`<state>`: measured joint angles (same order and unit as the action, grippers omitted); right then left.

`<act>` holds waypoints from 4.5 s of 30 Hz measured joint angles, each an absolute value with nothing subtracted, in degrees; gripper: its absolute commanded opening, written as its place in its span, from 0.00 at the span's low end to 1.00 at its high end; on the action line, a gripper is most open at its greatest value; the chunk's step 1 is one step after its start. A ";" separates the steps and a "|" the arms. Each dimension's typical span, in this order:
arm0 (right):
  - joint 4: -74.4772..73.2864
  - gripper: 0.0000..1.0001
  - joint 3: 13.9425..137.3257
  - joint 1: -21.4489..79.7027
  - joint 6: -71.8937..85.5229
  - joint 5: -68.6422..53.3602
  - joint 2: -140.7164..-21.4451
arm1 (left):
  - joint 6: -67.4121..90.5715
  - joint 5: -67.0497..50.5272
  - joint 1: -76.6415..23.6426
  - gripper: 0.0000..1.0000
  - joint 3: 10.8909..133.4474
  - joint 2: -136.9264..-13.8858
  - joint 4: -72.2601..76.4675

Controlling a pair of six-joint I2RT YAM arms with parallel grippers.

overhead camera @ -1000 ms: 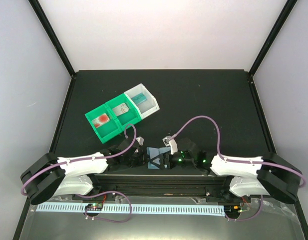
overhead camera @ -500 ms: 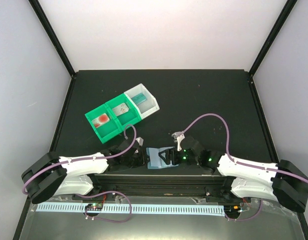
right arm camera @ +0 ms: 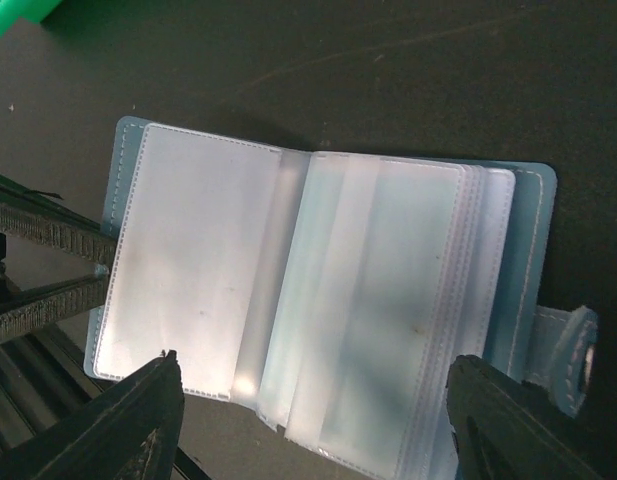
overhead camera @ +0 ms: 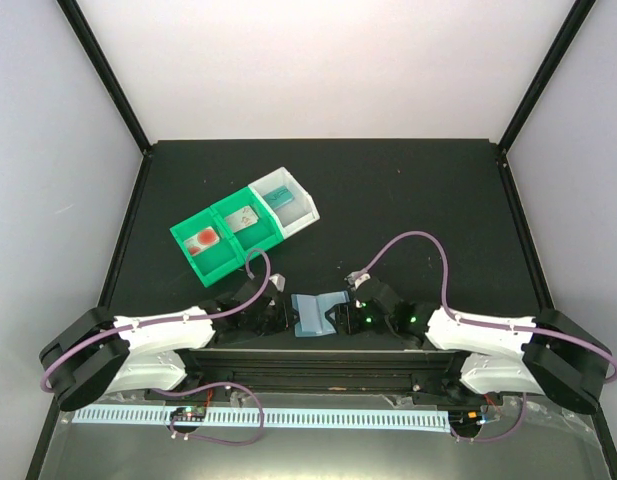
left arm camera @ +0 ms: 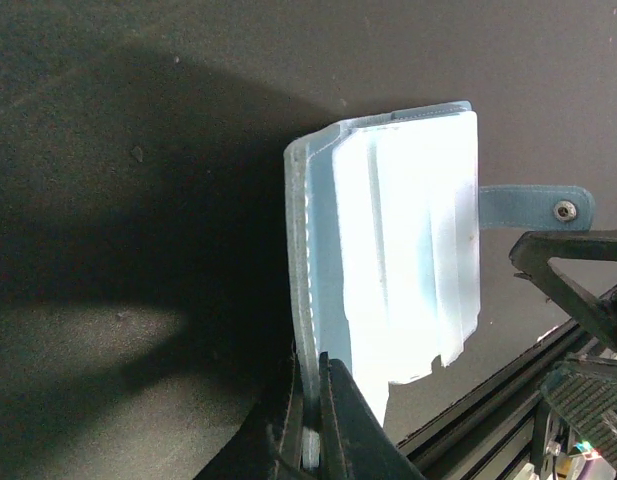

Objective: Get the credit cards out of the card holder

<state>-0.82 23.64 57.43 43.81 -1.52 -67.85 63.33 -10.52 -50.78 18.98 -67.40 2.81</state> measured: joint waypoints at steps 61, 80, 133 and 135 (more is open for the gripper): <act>15.99 0.60 21.32 56.97 43.81 -14.00 -71.16 | 64.77 -9.21 -51.90 0.09 18.24 -67.22 2.98; 13.67 0.16 20.10 56.97 43.62 -10.24 -69.43 | 65.60 -7.92 -52.14 0.42 17.41 -62.54 -0.84; 15.44 0.29 20.34 56.97 42.46 -9.56 -69.97 | 58.52 -7.90 -52.16 0.20 13.98 -67.61 8.82; 17.61 0.31 20.32 56.97 42.50 -11.57 -71.57 | 58.52 -7.92 -52.16 0.20 13.98 -67.66 8.86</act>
